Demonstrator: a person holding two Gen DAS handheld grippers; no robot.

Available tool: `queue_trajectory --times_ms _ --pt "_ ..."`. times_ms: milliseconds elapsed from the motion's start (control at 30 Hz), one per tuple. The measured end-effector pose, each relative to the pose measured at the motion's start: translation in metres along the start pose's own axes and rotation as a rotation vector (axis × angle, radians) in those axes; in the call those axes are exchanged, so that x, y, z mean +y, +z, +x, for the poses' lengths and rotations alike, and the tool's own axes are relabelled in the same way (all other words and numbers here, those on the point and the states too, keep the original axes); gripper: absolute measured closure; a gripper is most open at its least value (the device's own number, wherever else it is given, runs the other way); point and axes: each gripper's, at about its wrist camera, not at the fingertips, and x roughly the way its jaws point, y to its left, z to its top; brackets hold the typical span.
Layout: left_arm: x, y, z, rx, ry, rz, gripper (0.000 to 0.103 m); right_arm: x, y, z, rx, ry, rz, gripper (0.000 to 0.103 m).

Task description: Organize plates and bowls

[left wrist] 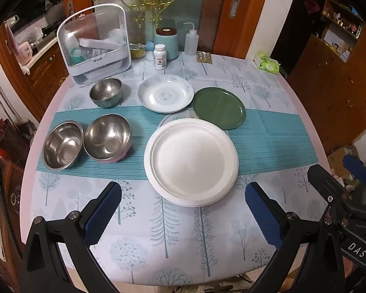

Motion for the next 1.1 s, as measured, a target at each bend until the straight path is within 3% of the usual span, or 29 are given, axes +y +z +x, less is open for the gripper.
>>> queue_trajectory --times_ms 500,800,1100 --pt "-0.006 0.005 -0.002 -0.057 0.060 0.038 0.002 -0.004 0.008 0.009 0.002 0.012 -0.001 0.005" --pt "0.001 0.009 0.030 0.010 0.076 0.007 0.002 -0.006 0.014 0.035 0.032 0.015 -0.010 0.005" --pt "0.031 0.007 0.086 0.105 0.082 -0.081 0.002 -0.015 0.013 0.094 0.134 0.022 -0.006 0.005"
